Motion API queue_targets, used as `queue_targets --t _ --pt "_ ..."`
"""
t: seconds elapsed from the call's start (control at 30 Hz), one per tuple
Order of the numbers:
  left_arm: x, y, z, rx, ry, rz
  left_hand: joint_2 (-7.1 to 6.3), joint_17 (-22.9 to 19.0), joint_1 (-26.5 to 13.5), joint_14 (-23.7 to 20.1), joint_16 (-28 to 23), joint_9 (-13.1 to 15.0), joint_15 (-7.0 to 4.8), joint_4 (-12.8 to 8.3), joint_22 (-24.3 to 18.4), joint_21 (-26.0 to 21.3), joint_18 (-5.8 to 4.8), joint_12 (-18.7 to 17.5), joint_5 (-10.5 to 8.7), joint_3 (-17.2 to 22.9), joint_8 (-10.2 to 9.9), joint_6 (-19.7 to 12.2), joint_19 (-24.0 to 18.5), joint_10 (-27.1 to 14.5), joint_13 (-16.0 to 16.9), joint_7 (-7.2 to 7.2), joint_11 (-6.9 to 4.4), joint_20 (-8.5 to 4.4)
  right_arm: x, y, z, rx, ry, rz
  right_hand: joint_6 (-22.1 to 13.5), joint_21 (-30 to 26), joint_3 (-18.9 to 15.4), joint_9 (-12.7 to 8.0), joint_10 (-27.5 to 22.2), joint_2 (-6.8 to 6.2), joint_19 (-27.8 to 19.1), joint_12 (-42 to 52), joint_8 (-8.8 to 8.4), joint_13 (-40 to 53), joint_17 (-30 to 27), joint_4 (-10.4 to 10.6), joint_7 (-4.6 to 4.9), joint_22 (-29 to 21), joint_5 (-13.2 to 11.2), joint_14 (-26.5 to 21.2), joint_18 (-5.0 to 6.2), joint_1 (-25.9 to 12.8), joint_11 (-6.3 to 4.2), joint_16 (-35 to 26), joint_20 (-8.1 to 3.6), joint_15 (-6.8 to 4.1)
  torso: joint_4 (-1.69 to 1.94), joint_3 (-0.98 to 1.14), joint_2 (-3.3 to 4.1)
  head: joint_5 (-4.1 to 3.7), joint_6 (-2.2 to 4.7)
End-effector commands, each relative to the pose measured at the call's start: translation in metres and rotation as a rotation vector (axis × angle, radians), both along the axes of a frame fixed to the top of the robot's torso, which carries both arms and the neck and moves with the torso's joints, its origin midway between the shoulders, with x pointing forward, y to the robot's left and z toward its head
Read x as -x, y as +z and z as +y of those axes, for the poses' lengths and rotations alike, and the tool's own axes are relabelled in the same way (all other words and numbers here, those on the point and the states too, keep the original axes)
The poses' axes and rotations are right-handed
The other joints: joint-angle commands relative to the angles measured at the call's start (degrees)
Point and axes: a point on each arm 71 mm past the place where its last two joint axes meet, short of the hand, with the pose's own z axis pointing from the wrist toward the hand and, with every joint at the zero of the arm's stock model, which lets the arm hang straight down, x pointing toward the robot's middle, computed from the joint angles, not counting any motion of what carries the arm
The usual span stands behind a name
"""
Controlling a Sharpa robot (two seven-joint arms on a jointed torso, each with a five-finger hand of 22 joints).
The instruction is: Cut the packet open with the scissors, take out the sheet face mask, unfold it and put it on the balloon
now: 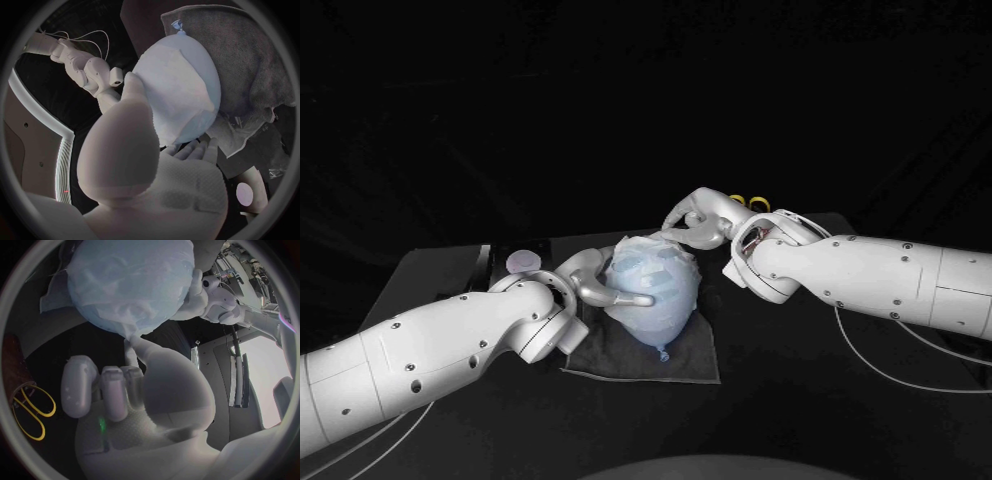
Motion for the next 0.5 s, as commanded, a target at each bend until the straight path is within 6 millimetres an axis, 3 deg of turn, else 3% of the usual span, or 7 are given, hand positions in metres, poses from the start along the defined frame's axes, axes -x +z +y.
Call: queue_targets --t 0.03,0.5 --pt "0.001 0.000 -0.002 0.000 -0.017 0.005 -0.04 -0.1 0.7 -0.2 -0.3 0.1 -0.03 -0.1 -0.1 -0.4 -0.61 -0.1 -0.17 0.0 -0.1 -0.1 -0.5 -0.4 0.0 9.94 0.14 0.09 -0.001 0.003 0.001 0.008 -0.003 -0.046 1.4 0.3 0.4 1.6 6.6 0.08 0.0 0.2 0.30 15.1 15.0 0.1 -0.82 7.3 0.1 6.1 0.15 -0.2 -0.84 0.3 -0.54 -0.66 -0.01 -0.03 -0.09 0.08 0.11" --pt "0.002 0.000 -0.003 0.000 -0.020 0.006 -0.04 -0.1 0.9 -0.3 -0.3 0.1 -0.03 -0.1 -0.1 -0.4 -0.60 -0.1 -0.17 0.0 -0.1 -0.2 -0.5 -0.5 -0.1 9.94 0.13 0.08 -0.016 0.001 -0.002 0.051 -0.039 -0.083 1.3 0.3 0.6 1.8 6.6 0.07 0.0 0.2 0.49 15.1 15.0 -0.1 -0.88 7.3 0.1 6.1 0.13 -0.4 -0.89 0.3 -0.61 -0.70 0.00 -0.07 0.05 -0.06 0.28"
